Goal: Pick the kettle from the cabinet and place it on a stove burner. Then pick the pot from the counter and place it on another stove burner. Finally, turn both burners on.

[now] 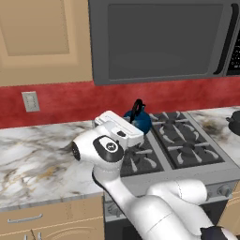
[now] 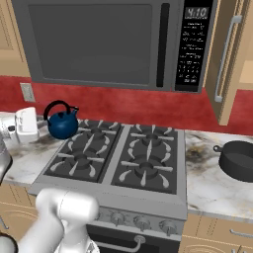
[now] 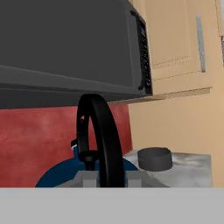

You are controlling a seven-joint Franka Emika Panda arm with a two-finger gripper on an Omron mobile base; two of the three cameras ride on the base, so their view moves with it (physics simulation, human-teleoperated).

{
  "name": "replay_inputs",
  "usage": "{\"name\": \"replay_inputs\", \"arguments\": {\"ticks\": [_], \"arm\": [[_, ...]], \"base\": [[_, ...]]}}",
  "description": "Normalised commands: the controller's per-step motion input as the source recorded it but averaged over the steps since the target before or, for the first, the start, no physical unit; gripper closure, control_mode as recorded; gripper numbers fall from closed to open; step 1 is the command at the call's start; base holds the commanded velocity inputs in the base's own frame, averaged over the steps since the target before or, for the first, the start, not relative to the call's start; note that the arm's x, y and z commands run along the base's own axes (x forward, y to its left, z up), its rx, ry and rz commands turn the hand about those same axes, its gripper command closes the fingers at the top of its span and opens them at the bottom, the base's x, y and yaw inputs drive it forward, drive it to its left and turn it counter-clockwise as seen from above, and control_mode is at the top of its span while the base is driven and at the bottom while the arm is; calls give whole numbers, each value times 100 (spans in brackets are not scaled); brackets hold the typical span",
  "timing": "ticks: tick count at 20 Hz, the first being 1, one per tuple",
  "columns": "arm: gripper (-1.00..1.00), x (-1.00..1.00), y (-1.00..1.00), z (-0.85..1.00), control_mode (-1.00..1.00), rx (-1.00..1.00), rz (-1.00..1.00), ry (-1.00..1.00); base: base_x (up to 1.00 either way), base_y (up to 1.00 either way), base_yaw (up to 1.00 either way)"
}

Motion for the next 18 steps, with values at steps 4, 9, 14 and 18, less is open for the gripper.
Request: {"name": "replay_inputs", "arguments": {"ticks": [4,9,14,18], "arm": [[100,45,0,-16,-100,0,-7,0],[100,49,0,-17,-100,0,-5,0],[100,48,0,-20,-100,0,-4,0],[100,39,0,-28,-100,0,-4,0]], "base": [[0,0,0],[0,0,0],[0,0,0],[0,0,0]]}}
